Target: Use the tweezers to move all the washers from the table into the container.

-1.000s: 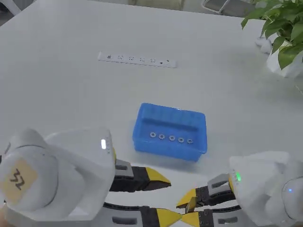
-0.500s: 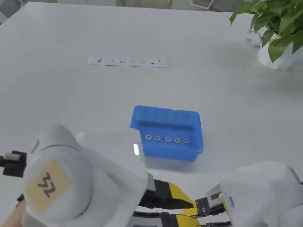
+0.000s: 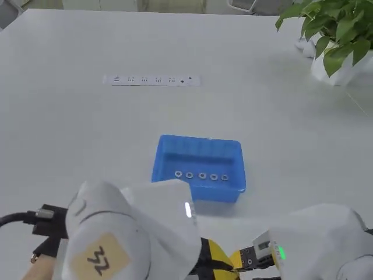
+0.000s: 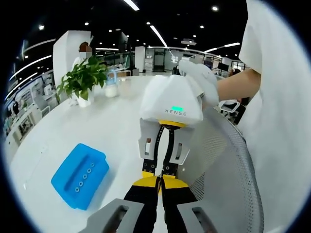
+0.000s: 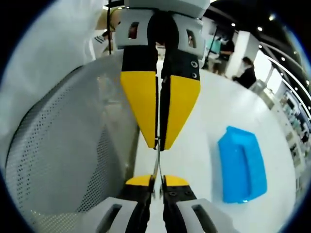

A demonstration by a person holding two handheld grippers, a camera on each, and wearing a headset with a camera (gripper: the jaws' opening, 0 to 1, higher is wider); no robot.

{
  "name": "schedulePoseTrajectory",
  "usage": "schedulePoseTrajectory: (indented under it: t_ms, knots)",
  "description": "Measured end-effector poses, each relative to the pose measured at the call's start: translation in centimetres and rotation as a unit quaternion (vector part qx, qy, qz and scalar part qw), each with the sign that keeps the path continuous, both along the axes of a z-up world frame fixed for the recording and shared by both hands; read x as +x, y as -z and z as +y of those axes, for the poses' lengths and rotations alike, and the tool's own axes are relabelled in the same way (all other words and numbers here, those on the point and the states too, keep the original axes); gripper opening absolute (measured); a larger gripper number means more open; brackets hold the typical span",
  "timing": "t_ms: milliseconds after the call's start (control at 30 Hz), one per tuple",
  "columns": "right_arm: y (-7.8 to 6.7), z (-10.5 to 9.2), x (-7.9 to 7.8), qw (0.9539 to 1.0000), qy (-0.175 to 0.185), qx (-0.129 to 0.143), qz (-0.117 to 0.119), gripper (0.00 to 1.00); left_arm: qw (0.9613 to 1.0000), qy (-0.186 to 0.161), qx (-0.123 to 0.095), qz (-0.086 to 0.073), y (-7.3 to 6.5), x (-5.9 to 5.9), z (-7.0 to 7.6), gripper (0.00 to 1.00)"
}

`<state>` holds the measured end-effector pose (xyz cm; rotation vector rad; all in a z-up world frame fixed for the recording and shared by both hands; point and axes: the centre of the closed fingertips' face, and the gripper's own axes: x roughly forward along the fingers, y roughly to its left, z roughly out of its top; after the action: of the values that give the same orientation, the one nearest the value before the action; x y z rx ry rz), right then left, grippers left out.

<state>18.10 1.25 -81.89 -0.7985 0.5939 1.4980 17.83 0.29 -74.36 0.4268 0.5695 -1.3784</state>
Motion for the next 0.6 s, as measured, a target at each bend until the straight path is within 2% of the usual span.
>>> schedulePoseTrajectory:
  t_ms: [100,233,433,600]
  knots:
    - [0.3,0.1,0.3,0.9999,0.007,0.007,0.008,0.05,1.0,-0.002,0.008,0.004,0.5,0.5,0.5,0.0]
    - [1.0,0.2,0.6,0.9998,0.014,0.007,0.014,0.05,0.9991,0.004,0.043,0.0,1.8,1.0,1.7,0.0]
    - [1.8,0.4,1.2,0.9996,0.021,0.01,0.015,0.05,0.9976,0.008,0.069,-0.002,3.2,1.3,2.7,0.0]
    - [2.2,0.6,1.5,0.9992,0.033,0.015,0.016,0.06,0.9964,0.001,0.085,0.004,4.4,1.6,3.6,0.0]
